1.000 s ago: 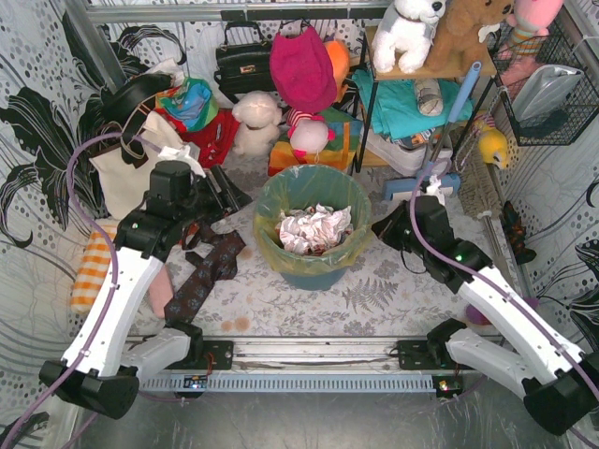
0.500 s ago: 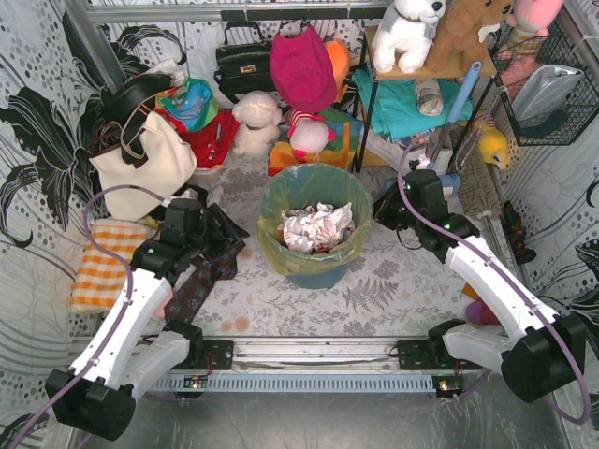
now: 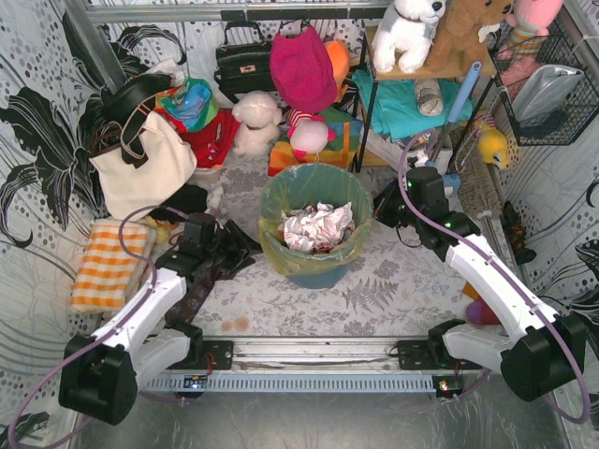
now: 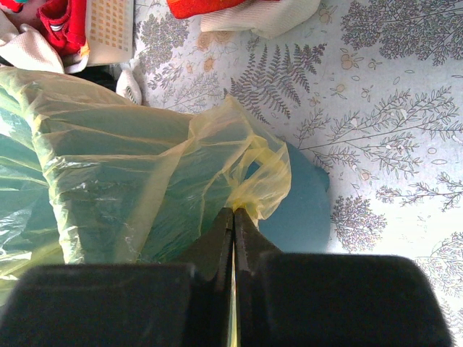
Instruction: Tie the trash bag
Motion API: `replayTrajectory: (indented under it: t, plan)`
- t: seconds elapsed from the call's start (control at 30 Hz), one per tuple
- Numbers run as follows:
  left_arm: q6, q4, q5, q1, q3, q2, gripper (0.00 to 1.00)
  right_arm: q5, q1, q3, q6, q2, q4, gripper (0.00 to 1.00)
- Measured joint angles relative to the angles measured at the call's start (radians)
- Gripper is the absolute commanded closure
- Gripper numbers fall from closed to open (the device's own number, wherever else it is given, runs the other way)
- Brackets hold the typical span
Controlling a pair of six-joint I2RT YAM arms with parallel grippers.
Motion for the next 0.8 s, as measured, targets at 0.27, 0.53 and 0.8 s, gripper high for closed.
replayTrajectory:
  t: [0.27,0.53,0.8]
  plan:
    - [-0.008,0.180,0.063,-0.006,-0.029,0.098,0.48,0.000,0.000,0.000,0.006,0.000,0.002,1.00]
    - [-0.012,0.282,0.090,-0.008,-0.073,0.161,0.52,-0.003,0.000,-0.018,0.028,-0.013,0.021,1.00]
    - [-0.010,0.336,0.101,-0.009,-0.079,0.224,0.57,-0.004,-0.001,-0.044,0.048,-0.027,0.033,1.00]
